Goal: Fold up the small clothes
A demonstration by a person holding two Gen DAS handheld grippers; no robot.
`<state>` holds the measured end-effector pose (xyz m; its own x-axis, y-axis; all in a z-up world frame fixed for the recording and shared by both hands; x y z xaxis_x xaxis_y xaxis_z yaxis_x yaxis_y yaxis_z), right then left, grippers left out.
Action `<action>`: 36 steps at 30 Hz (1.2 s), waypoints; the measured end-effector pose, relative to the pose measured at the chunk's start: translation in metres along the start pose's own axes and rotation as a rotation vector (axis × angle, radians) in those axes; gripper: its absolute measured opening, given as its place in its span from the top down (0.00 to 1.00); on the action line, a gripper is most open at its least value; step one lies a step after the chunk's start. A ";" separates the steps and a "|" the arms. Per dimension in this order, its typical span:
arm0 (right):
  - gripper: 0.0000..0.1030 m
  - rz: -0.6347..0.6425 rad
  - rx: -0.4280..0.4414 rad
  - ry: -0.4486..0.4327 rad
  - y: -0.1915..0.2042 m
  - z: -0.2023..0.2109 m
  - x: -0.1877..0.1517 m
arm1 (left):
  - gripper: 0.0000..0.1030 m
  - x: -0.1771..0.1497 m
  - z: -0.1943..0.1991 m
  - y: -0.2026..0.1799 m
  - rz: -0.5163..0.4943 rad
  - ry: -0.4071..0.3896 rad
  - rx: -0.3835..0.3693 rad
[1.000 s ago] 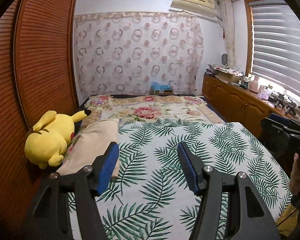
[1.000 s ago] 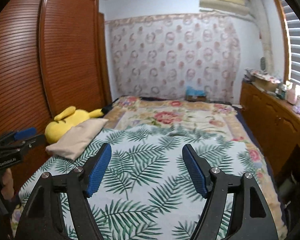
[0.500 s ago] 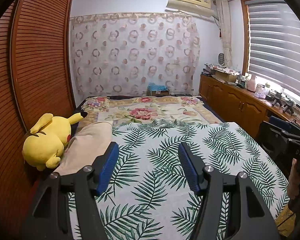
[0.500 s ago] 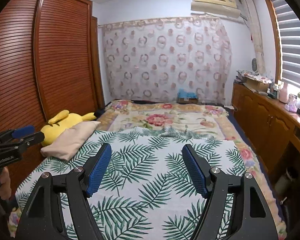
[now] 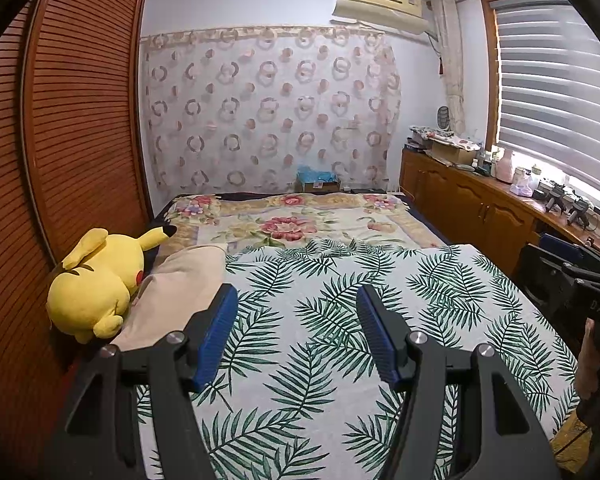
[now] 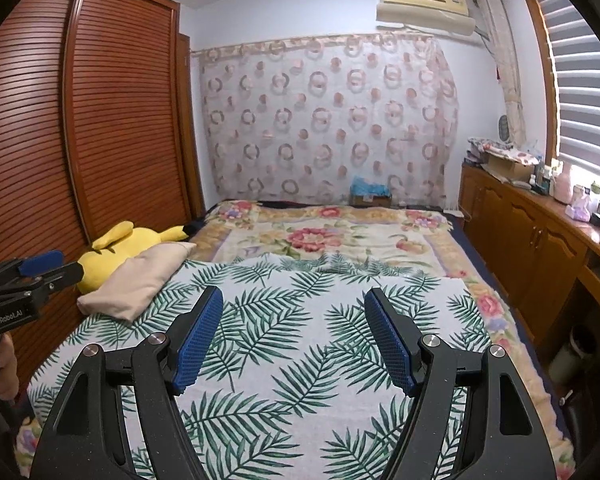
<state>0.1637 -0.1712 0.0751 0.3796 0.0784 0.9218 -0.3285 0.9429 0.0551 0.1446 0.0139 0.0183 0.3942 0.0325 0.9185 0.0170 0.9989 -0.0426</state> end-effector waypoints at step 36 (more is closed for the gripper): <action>0.27 -0.012 -0.015 -0.009 -0.009 0.001 0.002 | 0.40 0.002 0.000 0.004 -0.005 -0.004 0.004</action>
<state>0.1670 -0.1800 0.0772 0.3754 0.0644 0.9246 -0.3109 0.9485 0.0601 0.1452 0.0178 0.0203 0.3901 0.0279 0.9203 0.0151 0.9992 -0.0367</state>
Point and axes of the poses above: each gripper's, at about its wrist camera, not at the fingertips, and z roughly against the way its jaws point, y to its left, x to its top, the point moved 9 cm from there along -z, roughly the way its jaws point, and after that the axes turned 4 degrees about -y, right-handed, at the moved point
